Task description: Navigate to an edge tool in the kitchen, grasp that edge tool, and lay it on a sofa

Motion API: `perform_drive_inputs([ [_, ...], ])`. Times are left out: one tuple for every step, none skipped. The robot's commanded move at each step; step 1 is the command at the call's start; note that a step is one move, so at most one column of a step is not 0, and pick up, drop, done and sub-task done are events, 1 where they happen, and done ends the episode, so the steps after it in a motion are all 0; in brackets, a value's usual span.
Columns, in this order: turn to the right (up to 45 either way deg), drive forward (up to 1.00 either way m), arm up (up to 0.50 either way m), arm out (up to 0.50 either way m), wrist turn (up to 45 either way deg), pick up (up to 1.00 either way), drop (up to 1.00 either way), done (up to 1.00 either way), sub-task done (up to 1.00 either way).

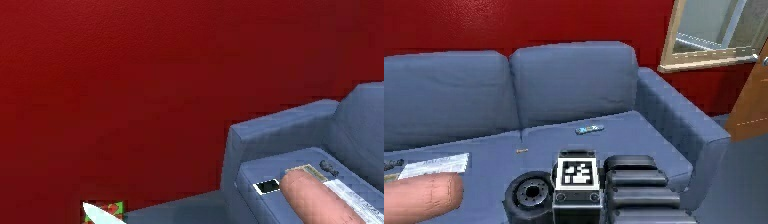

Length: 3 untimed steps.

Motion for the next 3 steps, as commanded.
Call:
perform_drive_inputs([
  [0.0,0.00,0.00,0.48,0.0,0.00,0.00,0.00,0.00],
  [0.0,0.00,0.00,0.00,45.0,0.00,0.00,0.00,0.00],
  [0.0,0.00,0.00,0.00,24.0,0.00,0.00,0.00,0.00],
])
